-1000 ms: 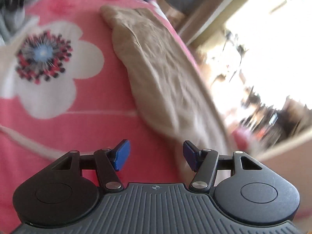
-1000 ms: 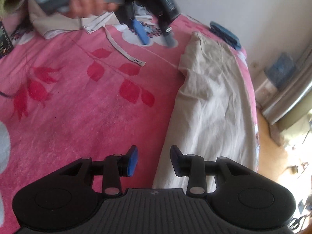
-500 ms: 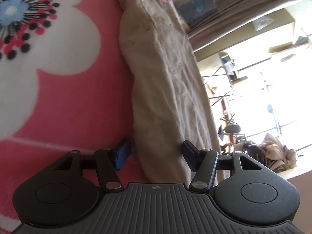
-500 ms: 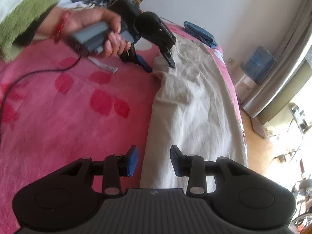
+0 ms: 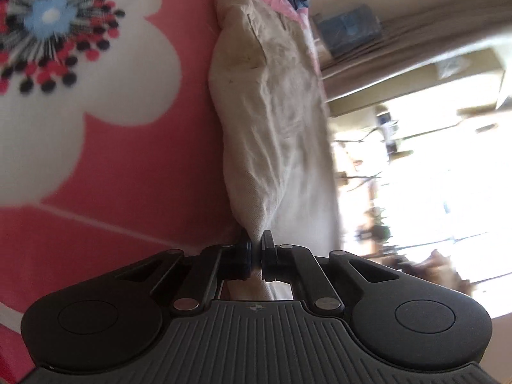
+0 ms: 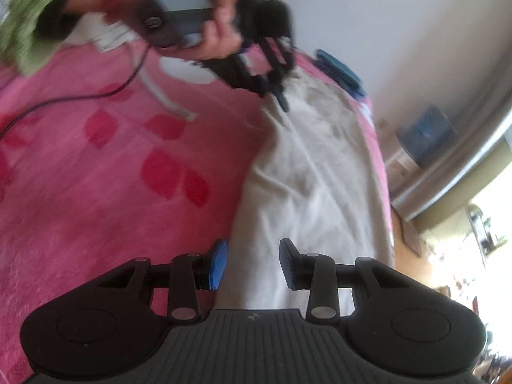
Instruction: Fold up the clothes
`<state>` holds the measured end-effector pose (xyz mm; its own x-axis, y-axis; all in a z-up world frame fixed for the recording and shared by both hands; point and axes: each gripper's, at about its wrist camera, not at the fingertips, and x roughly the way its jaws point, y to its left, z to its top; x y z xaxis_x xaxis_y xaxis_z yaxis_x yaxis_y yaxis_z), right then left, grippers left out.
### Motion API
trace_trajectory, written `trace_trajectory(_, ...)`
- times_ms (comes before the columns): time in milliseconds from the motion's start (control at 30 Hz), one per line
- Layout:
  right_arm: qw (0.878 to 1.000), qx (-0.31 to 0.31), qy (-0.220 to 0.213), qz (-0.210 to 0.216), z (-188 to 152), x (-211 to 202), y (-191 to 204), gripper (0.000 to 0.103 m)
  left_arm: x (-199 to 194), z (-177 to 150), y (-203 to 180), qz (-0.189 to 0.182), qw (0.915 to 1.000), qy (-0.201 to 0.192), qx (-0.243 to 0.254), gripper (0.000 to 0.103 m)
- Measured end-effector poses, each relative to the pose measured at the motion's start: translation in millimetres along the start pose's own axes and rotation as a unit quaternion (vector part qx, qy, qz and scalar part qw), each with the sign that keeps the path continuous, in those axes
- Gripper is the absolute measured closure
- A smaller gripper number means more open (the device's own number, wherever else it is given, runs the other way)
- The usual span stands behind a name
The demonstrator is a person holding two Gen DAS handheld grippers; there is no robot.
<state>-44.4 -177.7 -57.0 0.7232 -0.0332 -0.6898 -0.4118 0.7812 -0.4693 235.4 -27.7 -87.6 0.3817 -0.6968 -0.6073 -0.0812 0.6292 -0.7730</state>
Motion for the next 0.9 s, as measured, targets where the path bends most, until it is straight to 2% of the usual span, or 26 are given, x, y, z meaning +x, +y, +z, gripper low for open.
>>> trace_trajectory(67, 1.000, -0.001, 0.010, -0.001, -1.0, 5.0, 3.7, 0.064, 5.3, -1.1, 3.1, 0.015, 0.9998, 0.002, 0.011, 0.099)
trace_trajectory(100, 1.000, 0.001, 0.018, -0.002, -1.6, 8.2, 4.8, 0.064, 6.3, -0.9, 6.8, 0.010, 0.9999, 0.003, 0.006, 0.097)
trace_trajectory(167, 0.999, 0.003, 0.038, -0.001, -5.8, 16.2, 2.9, 0.064, 3.8, 1.1, 14.4, -0.018, 0.9997, 0.012, -0.012, 0.083)
trace_trajectory(200, 0.999, 0.006, 0.039, 0.000, -7.7, 17.1, 1.0, 0.064, 2.8, 0.3, 14.3, -0.023, 0.9995, 0.021, -0.010, 0.057)
trace_trajectory(233, 0.999, 0.012, 0.040, 0.000, -9.3, 17.6, -1.3, 0.064, 1.9, -0.6, 14.2, -0.028, 0.9991, 0.030, -0.008, 0.039)
trace_trajectory(400, 0.997, 0.073, 0.031, 0.014, -7.1, 7.0, -19.4, 0.064, 7.4, -17.9, 3.0, -0.040, 0.9968, 0.066, 0.021, 0.034)
trace_trajectory(533, 0.996, 0.081, 0.020, 0.014, -5.3, 0.6, -18.5, 0.064, 15.3, -36.0, -9.5, -0.045, 0.9935, 0.091, 0.050, 0.034)
trace_trajectory(600, 0.996, 0.085, 0.016, 0.015, -5.0, -1.9, -18.2, 0.064, 19.2, -45.1, -15.8, -0.047, 0.9913, 0.104, 0.065, 0.035)
trace_trajectory(633, 0.996, 0.087, 0.014, 0.015, -4.8, -3.4, -18.6, 0.064, 21.1, -49.6, -19.0, -0.049, 0.9901, 0.111, 0.072, 0.039)
trace_trajectory(733, 0.995, 0.098, 0.002, 0.009, -5.8, -12.9, -22.5, 0.064, 19.2, -42.4, -17.6, -0.108, 0.9812, 0.159, -0.018, 0.044)
trace_trajectory(800, 0.994, 0.106, -0.007, 0.004, -7.1, -19.8, -25.8, 0.064, 7.2, -39.1, -22.5, -0.130, 0.9782, 0.160, -0.026, 0.044)
trace_trajectory(900, 0.992, 0.124, -0.011, 0.005, -10.8, -25.2, -32.0, 0.064, -1.2, -35.1, -23.3, -0.120, 0.9799, 0.158, -0.015, 0.044)
